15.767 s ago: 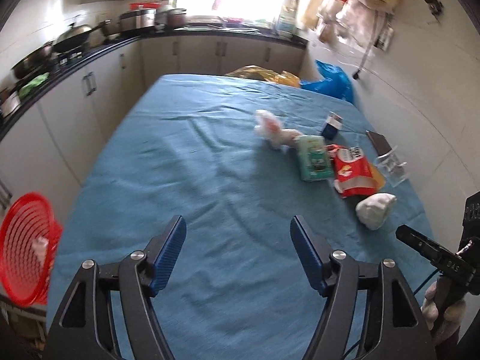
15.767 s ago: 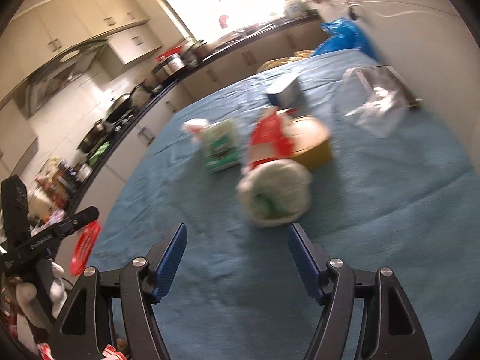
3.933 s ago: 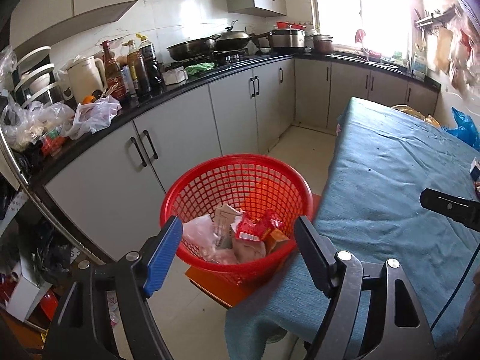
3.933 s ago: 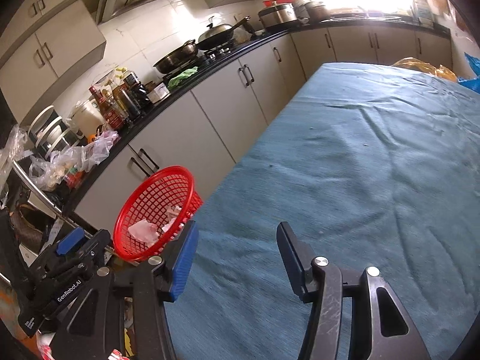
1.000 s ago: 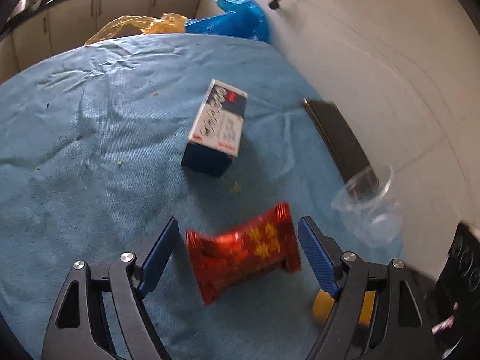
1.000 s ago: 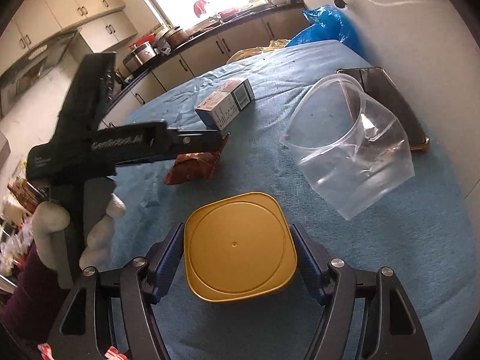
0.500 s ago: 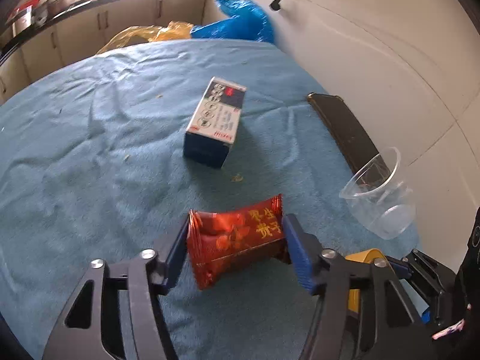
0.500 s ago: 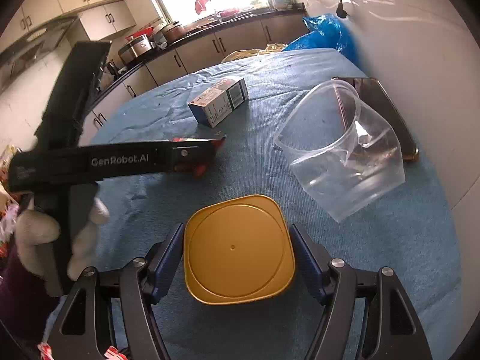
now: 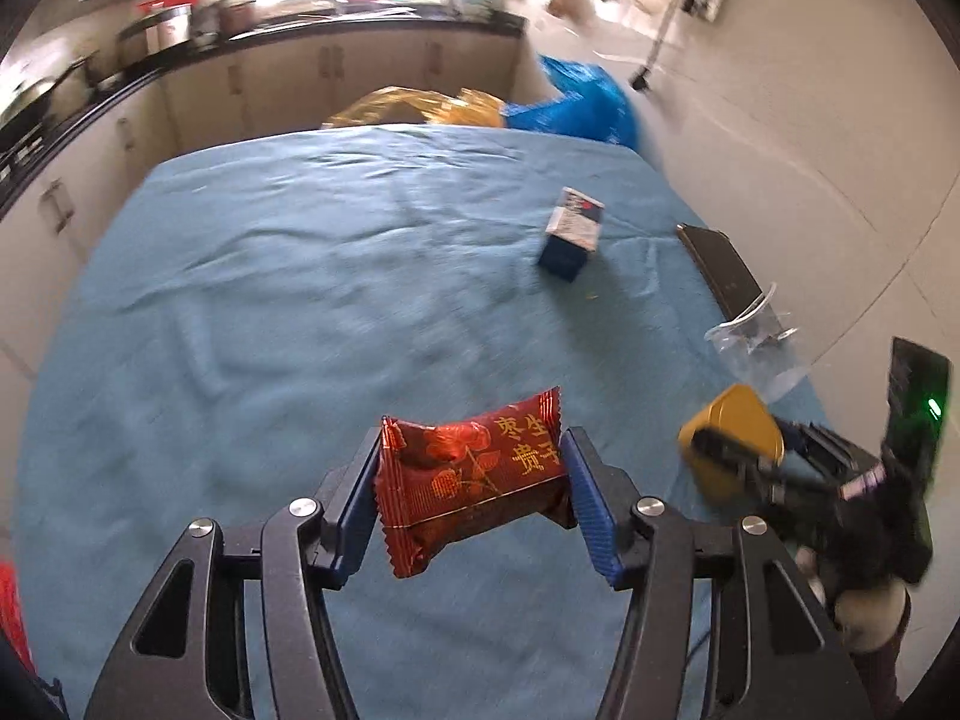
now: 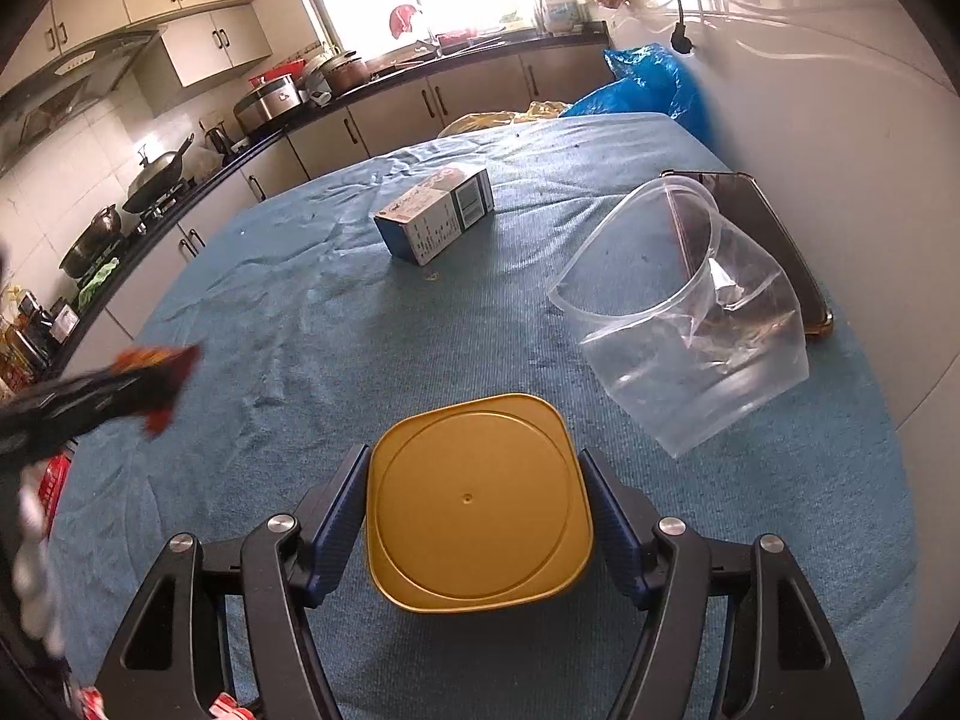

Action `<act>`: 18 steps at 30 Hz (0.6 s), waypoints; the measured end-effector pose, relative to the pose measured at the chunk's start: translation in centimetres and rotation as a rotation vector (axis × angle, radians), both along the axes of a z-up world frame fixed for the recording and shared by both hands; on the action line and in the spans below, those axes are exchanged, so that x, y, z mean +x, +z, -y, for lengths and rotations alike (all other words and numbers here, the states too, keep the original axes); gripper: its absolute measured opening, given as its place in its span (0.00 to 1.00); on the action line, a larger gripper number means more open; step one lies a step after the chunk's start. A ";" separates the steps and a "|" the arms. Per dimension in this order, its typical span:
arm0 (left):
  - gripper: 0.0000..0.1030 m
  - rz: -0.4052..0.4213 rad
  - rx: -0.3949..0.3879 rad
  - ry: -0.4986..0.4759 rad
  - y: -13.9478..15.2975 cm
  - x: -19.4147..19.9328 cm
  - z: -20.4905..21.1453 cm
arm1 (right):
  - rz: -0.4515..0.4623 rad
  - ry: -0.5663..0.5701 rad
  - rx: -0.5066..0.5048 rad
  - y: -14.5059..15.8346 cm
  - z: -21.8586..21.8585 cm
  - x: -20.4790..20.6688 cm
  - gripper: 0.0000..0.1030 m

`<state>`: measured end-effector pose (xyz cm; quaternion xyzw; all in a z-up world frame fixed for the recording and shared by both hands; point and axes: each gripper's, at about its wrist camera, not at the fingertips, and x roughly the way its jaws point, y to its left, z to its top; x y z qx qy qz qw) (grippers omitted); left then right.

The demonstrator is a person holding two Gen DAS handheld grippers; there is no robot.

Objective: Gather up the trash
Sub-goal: 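Carry the candy packet and yellow tub to the red basket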

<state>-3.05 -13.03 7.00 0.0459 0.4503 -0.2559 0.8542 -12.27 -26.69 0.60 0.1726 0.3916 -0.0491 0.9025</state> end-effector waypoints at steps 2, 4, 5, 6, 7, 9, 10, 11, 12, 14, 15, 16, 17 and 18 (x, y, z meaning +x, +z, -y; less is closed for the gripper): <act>0.55 0.005 -0.020 0.053 0.4 -1.3 -2.5 | 0.008 -0.009 -0.005 0.1 0.0 0.0 0.71; 0.55 0.007 -0.045 0.113 0.8 -2.7 -5.6 | 0.015 -0.015 -0.015 0.2 0.0 -0.1 0.71; 0.55 0.003 -0.062 0.142 0.9 -3.5 -7.1 | 0.018 -0.018 -0.020 0.3 0.0 -0.2 0.71; 0.55 0.000 -0.075 0.163 1.0 -4.1 -8.3 | 0.020 -0.018 -0.022 0.3 -0.1 -0.2 0.71; 0.55 -0.001 -0.088 0.186 1.1 -4.8 -9.6 | 0.017 -0.013 -0.016 0.2 -0.1 -0.1 0.71; 0.56 0.001 -0.107 0.234 1.4 -6.2 -12.3 | 0.007 -0.017 -0.005 0.1 0.1 0.0 0.71; 0.56 0.002 -0.119 0.258 1.5 -6.9 -13.7 | 0.005 -0.026 -0.009 0.2 0.2 -0.1 0.71; 0.56 0.001 -0.128 0.277 1.6 -7.3 -14.7 | 0.002 -0.026 -0.002 0.2 0.1 -0.1 0.71; 0.56 0.001 -0.139 0.303 1.7 -8.0 -16.2 | -0.001 -0.019 0.021 0.2 0.0 -0.2 0.71; 0.56 0.008 -0.147 0.348 1.7 -8.9 -18.3 | 0.002 0.003 0.053 0.4 -0.9 -0.7 0.71; 0.56 0.015 -0.146 0.375 1.8 -9.4 -19.6 | 0.008 0.017 0.059 0.7 -1.6 -1.0 0.71; 0.56 0.023 -0.142 0.399 1.9 -9.8 -20.8 | 0.014 0.031 0.063 1.0 -2.4 -1.3 0.71; 0.56 0.030 -0.137 0.422 1.9 -10.1 -21.8 | 0.022 0.048 0.067 1.3 -3.3 -1.5 0.71; 0.56 0.039 -0.133 0.444 2.0 -10.4 -22.8 | 0.029 0.067 0.067 1.8 -4.3 -1.6 0.71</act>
